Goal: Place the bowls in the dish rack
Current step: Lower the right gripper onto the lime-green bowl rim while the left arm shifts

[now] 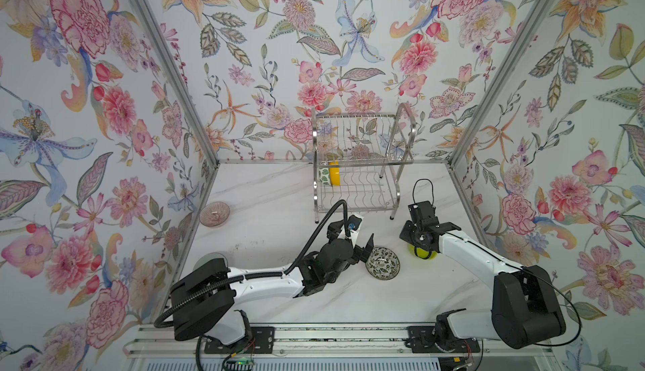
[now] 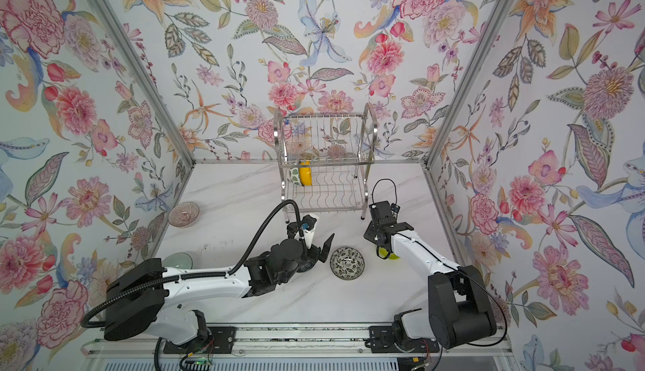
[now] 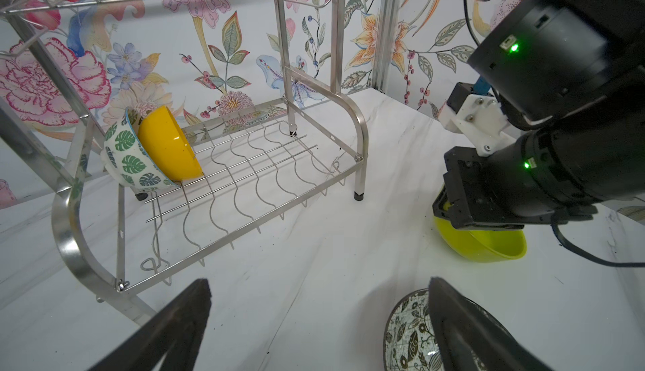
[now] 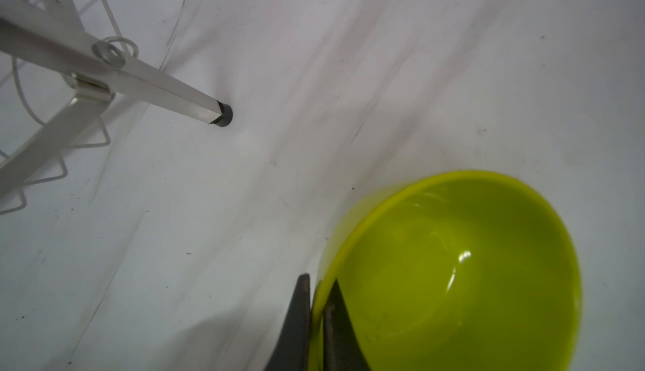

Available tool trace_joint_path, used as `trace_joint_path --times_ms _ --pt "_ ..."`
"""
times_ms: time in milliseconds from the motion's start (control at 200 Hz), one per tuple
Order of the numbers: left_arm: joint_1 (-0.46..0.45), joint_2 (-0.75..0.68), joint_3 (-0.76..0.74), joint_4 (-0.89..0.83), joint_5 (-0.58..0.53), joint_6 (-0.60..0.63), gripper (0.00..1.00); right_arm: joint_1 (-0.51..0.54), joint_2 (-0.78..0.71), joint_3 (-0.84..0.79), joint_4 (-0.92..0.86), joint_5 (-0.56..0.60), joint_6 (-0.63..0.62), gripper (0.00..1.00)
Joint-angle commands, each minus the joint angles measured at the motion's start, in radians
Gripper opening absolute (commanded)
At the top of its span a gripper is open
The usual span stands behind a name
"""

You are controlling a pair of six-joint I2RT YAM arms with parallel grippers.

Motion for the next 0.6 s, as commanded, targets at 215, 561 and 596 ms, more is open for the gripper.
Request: trace_joint_path --times_ms 215,561,596 --pt "0.060 -0.014 -0.038 0.011 0.100 -0.106 0.99 0.024 0.106 0.074 0.003 -0.095 -0.069 0.11" --pt "0.061 0.029 -0.063 0.095 0.184 -0.140 0.99 0.033 0.151 0.094 -0.003 -0.152 -0.097 0.27" --pt "0.060 0.032 -0.063 0.099 0.195 -0.141 0.99 0.033 0.151 0.094 -0.003 -0.157 -0.099 0.30"
